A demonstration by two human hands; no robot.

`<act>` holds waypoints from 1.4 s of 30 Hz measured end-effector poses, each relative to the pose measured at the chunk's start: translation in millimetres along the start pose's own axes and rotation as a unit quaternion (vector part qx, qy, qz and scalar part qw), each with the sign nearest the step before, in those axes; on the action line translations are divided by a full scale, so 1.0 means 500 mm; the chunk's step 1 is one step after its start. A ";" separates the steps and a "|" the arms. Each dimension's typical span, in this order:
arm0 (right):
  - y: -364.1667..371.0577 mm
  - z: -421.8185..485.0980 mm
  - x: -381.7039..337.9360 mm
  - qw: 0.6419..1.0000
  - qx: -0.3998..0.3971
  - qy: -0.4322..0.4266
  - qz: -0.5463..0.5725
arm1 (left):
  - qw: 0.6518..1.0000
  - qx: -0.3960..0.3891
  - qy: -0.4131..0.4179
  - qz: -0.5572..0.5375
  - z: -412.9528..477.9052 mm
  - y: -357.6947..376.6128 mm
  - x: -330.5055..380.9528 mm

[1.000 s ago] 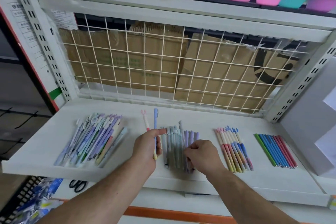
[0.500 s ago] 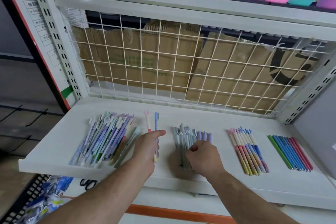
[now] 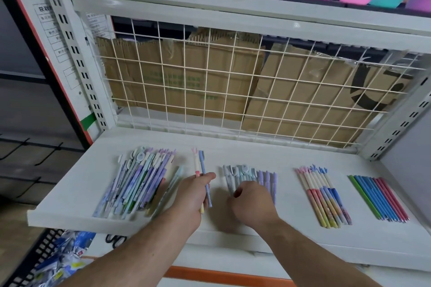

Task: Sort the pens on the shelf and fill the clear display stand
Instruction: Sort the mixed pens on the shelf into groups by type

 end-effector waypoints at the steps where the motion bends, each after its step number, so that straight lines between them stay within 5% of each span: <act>1: 0.002 0.001 0.000 1.000 -0.001 0.000 -0.004 | 1.000 -0.002 -0.004 0.002 0.000 0.001 -0.002; 9: 0.000 0.002 -0.005 0.999 0.006 -0.041 -0.018 | 1.000 -0.020 0.000 -0.007 -0.022 0.023 0.005; 17: -0.038 -0.033 -0.016 0.955 -0.051 -0.067 0.284 | 0.998 -0.064 0.007 -0.025 -0.065 0.086 0.010; 26: -0.079 -0.047 0.018 0.962 -0.041 -0.079 0.259 | 0.990 -0.137 0.007 -0.028 -0.098 0.157 -0.003; 42: -0.113 -0.023 0.152 0.976 -0.017 -0.003 0.219 | 0.998 0.018 0.041 -0.039 -0.083 0.130 -0.007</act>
Point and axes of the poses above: each hand's wrist, its own z-axis towards the middle knuckle, its own y-axis out of the palm, x = y × z, the point moved 8 cm from there along z, towards the middle knuckle
